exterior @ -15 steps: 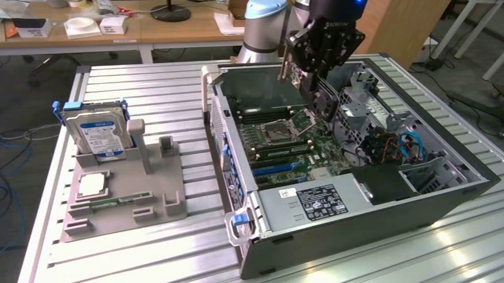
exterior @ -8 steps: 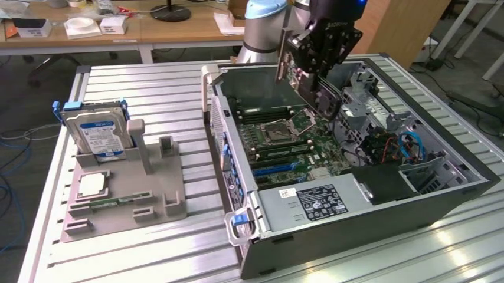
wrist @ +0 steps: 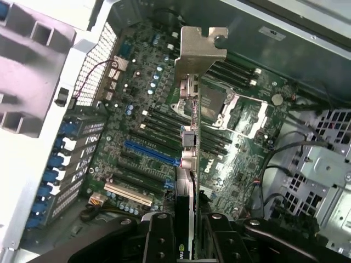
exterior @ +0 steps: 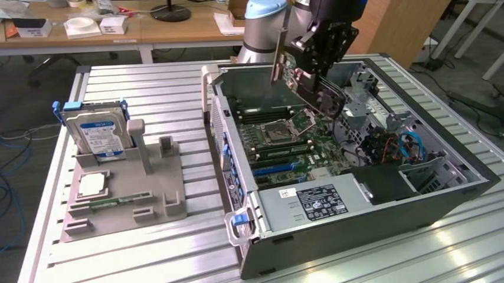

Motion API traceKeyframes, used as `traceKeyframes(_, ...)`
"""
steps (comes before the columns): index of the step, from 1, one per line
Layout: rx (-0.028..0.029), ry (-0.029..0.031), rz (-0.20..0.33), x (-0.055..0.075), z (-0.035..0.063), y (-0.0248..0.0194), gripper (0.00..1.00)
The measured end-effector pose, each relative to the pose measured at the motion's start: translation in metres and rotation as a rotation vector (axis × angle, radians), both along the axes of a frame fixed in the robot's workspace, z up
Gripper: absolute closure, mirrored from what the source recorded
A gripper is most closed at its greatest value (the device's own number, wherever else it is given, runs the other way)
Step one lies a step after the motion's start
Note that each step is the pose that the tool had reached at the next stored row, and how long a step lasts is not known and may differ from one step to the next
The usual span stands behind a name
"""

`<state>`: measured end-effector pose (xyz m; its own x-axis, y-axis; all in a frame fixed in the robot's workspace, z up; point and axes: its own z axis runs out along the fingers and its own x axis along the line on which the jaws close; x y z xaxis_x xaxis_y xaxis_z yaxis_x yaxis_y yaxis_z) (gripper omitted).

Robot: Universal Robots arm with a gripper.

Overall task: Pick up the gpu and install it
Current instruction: 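Insert the gpu into the slot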

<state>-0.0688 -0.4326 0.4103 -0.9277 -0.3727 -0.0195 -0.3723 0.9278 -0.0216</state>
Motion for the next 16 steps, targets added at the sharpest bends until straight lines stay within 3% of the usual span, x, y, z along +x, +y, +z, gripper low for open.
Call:
traceKeyframes(9,0.0000,0.0000,0.135,0.0000,-0.0001,0.0000,0.74)
traceKeyframes(12,0.0001,-0.0001,0.214,0.0000,-0.0002,0.0000,0.74)
traceKeyframes(16,0.0001,-0.0001,0.280,0.0000,-0.0003,0.0000,0.74)
